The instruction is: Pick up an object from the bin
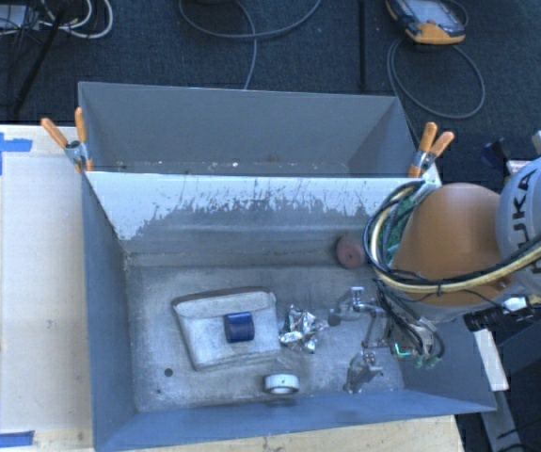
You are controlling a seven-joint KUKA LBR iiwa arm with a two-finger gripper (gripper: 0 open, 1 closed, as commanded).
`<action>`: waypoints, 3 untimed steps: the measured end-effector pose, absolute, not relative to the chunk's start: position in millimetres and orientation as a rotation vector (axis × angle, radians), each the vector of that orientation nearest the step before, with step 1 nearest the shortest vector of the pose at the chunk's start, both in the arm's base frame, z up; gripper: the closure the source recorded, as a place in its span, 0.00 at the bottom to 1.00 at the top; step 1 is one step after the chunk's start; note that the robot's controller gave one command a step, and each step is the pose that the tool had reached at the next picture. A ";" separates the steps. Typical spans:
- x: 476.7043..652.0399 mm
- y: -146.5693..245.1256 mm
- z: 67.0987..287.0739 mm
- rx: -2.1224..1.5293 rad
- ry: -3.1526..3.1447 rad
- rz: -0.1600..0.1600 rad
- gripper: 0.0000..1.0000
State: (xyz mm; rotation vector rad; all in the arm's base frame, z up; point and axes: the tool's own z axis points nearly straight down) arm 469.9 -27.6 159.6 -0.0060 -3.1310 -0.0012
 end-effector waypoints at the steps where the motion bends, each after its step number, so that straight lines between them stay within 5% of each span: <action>1: 543.3 -24.1 70.5 -0.009 -3.146 -0.002 0.00; 2: 555.7 2.8 72.5 -0.211 -3.138 0.002 0.00; 3: 557.6 3.9 74.4 -0.208 -3.144 -0.001 1.00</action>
Offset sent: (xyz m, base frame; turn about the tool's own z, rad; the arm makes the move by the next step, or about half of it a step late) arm 0.0709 0.0030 -0.0865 0.0024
